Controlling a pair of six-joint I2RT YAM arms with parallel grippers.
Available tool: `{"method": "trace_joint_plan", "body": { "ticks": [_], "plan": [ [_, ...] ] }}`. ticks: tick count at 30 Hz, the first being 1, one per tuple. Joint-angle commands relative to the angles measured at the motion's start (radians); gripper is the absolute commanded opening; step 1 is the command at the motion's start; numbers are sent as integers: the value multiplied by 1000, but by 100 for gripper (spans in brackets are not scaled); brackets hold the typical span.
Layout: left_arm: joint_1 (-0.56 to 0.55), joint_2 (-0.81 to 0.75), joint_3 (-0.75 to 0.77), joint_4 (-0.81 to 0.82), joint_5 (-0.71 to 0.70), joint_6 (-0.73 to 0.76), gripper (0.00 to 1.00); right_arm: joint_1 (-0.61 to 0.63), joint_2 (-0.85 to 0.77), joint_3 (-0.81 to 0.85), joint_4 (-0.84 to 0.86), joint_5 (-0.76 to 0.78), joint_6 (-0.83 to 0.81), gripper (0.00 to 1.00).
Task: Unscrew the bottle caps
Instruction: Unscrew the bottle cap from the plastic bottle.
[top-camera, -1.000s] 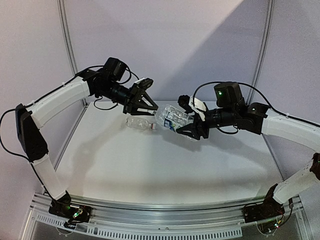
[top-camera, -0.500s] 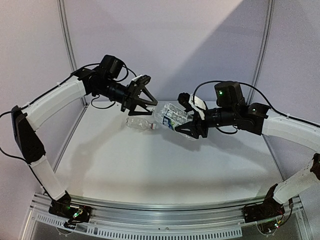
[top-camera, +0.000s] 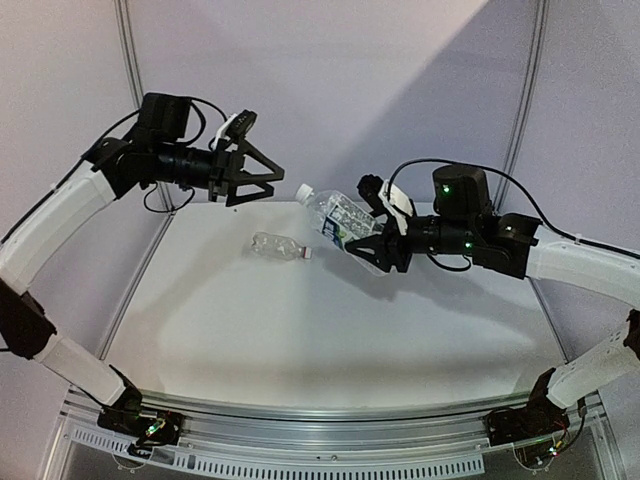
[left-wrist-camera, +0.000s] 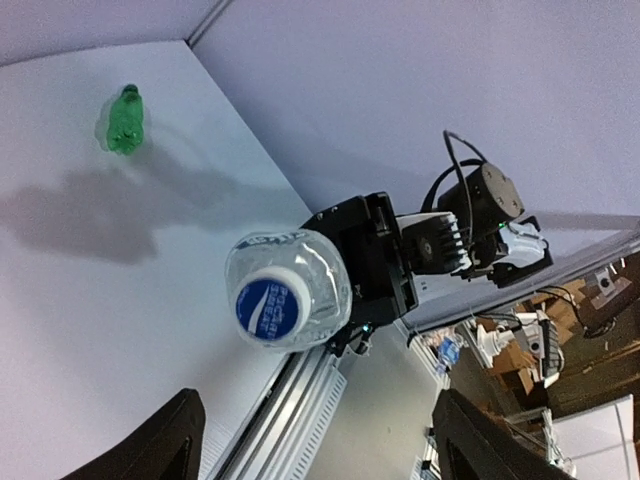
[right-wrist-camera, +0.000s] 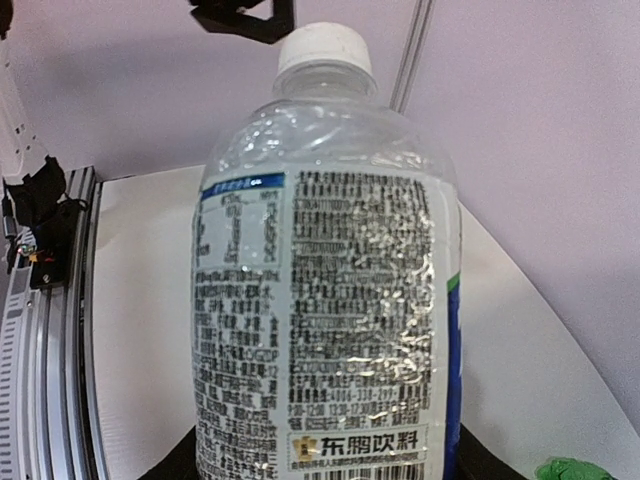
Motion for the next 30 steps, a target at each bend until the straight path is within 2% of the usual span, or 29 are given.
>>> {"method": "trace_joint_plan", "body": {
  "ticks": [1,3,5,7,14,17,19,23,24,26,27,30],
  "plan": [
    [21,-133,-157,206,-141,-9,81,17,-38,-32,113,109,111,44],
    [28,-190,-235,281,-171,2,83,18,-45,-39,162,149,158,44],
    [33,-235,-284,301,-235,11,91,19,-51,-43,200,185,192,43],
    [40,-271,-315,315,-274,23,94,20,-53,-34,218,220,230,43],
    [64,-307,-350,366,-358,55,98,21,-49,25,278,310,354,44],
    [74,-320,-355,384,-360,99,99,20,-27,51,271,329,406,48],
    [82,-330,-364,404,-363,116,99,16,-12,58,279,344,451,42],
    [104,-344,-387,426,-371,129,99,-20,1,66,327,328,552,40],
    [109,-346,-394,435,-364,129,99,-31,5,73,327,314,572,37],
    [117,-350,-405,450,-353,126,99,-40,16,98,293,340,608,22],
    [119,-352,-410,456,-349,125,99,-44,20,110,274,349,612,19],
    [124,-357,-419,470,-335,126,99,-67,32,131,253,306,626,21]
  ]
}}
